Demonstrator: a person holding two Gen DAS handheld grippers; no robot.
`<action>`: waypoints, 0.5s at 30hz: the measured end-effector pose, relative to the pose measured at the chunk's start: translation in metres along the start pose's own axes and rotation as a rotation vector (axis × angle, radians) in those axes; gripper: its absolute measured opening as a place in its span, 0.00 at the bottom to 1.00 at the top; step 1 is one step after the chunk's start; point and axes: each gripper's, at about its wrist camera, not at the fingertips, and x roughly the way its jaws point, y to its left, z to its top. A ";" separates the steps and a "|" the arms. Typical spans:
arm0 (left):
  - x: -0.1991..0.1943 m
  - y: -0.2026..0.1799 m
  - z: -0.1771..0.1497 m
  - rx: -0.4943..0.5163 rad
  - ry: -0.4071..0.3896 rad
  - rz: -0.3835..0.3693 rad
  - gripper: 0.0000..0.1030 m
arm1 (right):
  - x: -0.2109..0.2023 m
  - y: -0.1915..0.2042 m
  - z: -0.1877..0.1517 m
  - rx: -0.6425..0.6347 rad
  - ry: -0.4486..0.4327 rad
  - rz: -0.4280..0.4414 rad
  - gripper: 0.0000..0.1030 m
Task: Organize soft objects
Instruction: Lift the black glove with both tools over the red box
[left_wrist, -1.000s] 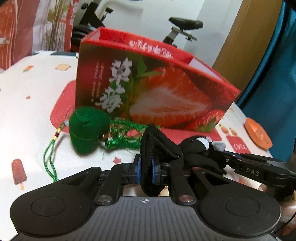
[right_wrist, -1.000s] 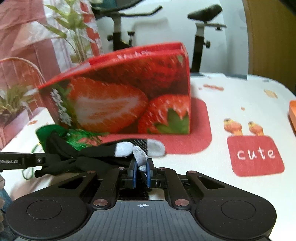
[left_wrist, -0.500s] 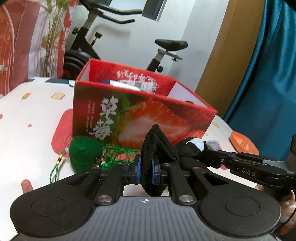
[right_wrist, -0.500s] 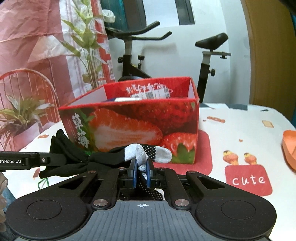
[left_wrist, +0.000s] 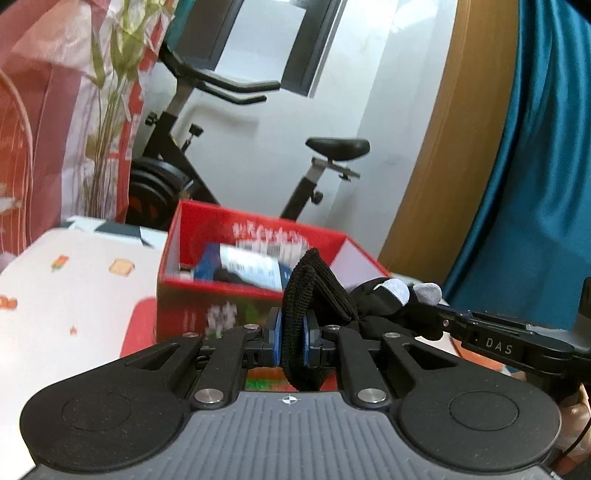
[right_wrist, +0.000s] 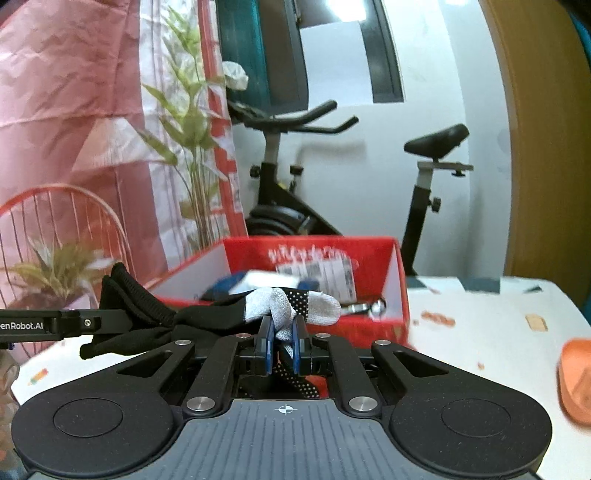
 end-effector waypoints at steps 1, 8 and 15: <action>0.002 0.001 0.005 -0.001 -0.008 0.001 0.12 | 0.003 -0.001 0.005 -0.002 -0.004 0.001 0.09; 0.026 0.010 0.040 -0.017 -0.007 -0.006 0.12 | 0.035 -0.004 0.035 -0.059 -0.006 -0.009 0.09; 0.063 0.021 0.061 0.018 0.033 -0.008 0.12 | 0.082 -0.016 0.050 -0.076 0.042 -0.026 0.09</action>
